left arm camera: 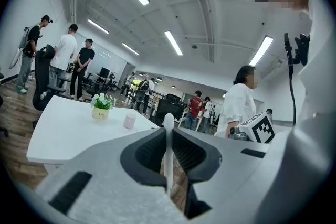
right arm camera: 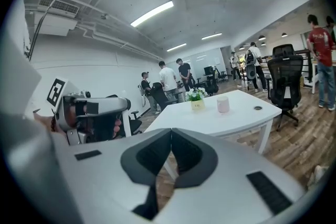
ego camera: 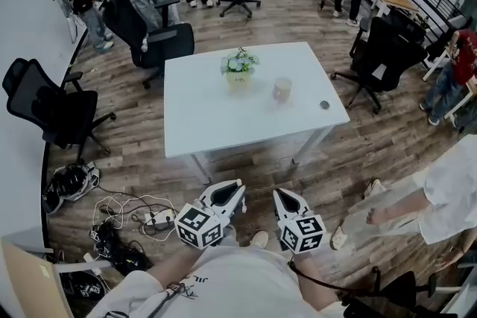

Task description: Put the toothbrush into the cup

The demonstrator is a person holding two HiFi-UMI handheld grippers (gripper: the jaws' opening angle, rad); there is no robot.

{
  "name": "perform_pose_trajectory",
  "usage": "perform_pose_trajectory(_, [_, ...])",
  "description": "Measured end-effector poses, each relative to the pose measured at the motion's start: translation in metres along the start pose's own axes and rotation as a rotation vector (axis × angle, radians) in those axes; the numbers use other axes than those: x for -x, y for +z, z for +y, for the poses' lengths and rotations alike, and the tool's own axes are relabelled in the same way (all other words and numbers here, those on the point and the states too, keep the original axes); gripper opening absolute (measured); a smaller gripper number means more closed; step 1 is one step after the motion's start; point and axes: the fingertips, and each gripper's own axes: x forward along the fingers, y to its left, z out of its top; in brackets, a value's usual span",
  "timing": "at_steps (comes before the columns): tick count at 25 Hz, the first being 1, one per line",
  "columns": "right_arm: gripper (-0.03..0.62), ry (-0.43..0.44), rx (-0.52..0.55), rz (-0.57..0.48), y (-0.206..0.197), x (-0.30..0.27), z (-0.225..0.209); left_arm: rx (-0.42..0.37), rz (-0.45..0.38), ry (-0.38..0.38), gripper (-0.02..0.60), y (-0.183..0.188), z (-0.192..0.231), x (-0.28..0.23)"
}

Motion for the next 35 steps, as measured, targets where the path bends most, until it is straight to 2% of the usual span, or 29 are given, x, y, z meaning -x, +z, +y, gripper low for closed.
perform_pose_trajectory(13, [0.018,-0.024,-0.005,0.01,0.002,-0.005,0.002,-0.012,-0.004,-0.025,0.046,0.006,0.006,0.001])
perform_pose_trajectory(22, [0.018,-0.044,0.004,0.003,0.007,-0.022,0.017,-0.005,-0.021,-0.028,0.046,0.012,0.029,0.016])
perform_pose_trajectory(29, [0.018,-0.072,-0.004,-0.015,0.007,-0.036,0.034,0.001,-0.031,-0.062,0.046,0.015,0.048,0.029])
perform_pose_trajectory(35, [0.018,-0.085,-0.012,-0.011,0.004,-0.035,0.03,-0.008,-0.03,-0.076,0.046,0.016,0.049,0.023])
